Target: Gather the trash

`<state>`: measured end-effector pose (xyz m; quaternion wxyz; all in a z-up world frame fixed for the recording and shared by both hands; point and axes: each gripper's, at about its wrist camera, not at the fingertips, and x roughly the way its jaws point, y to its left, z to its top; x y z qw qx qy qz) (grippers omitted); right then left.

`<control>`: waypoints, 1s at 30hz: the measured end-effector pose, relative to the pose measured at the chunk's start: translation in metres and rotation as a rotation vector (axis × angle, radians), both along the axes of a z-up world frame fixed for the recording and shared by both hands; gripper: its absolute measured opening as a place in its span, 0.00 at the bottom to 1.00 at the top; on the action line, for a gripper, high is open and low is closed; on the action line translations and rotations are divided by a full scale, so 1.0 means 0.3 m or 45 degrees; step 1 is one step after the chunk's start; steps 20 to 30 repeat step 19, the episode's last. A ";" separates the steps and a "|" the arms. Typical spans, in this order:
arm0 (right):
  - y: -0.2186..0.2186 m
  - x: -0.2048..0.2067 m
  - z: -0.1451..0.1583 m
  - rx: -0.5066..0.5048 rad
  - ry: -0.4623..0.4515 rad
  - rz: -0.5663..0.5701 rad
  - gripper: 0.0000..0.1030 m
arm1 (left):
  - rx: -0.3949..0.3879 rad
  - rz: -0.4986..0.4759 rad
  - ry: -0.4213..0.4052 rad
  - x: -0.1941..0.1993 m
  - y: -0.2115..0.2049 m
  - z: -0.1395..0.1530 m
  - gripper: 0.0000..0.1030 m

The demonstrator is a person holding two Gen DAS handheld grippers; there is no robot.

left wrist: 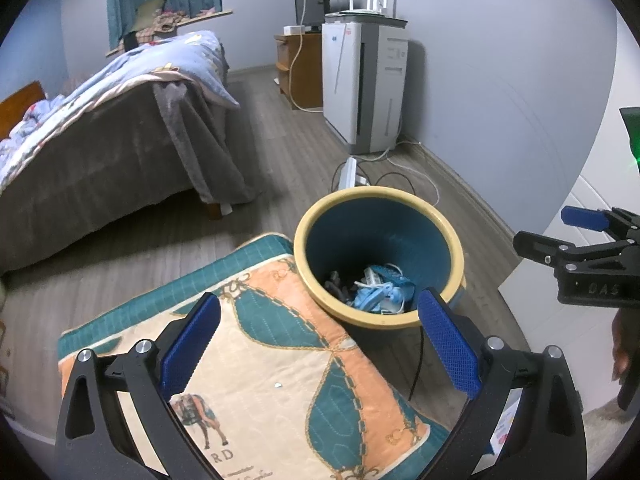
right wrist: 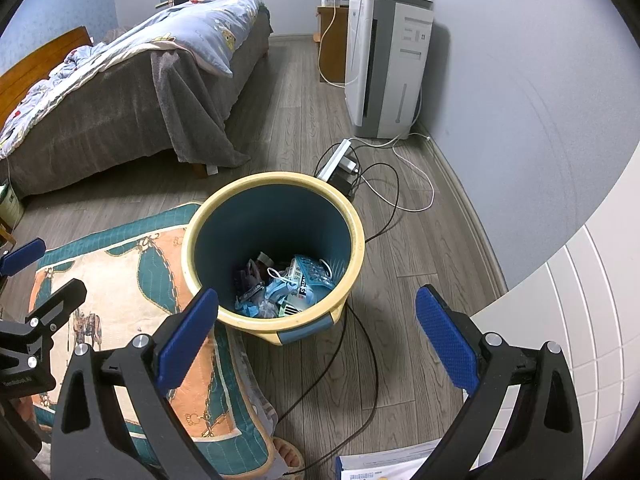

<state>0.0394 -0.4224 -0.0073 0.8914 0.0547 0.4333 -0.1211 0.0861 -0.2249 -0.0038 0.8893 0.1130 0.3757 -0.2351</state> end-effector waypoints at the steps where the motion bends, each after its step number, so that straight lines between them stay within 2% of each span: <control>1: 0.000 -0.001 -0.001 -0.001 -0.001 -0.002 0.94 | 0.005 -0.004 -0.003 -0.001 -0.001 -0.002 0.95; 9: -0.005 -0.002 -0.005 -0.002 0.000 -0.012 0.94 | 0.008 -0.032 0.006 0.001 0.000 -0.013 0.95; 15: 0.000 0.001 -0.001 0.006 0.007 -0.024 0.94 | 0.057 0.002 0.032 0.016 0.014 -0.024 0.95; 19: 0.016 0.003 0.007 -0.008 0.010 -0.022 0.94 | 0.060 0.043 0.031 0.019 0.041 -0.017 0.95; 30: 0.016 0.003 0.007 -0.008 0.010 -0.022 0.94 | 0.060 0.043 0.031 0.019 0.041 -0.017 0.95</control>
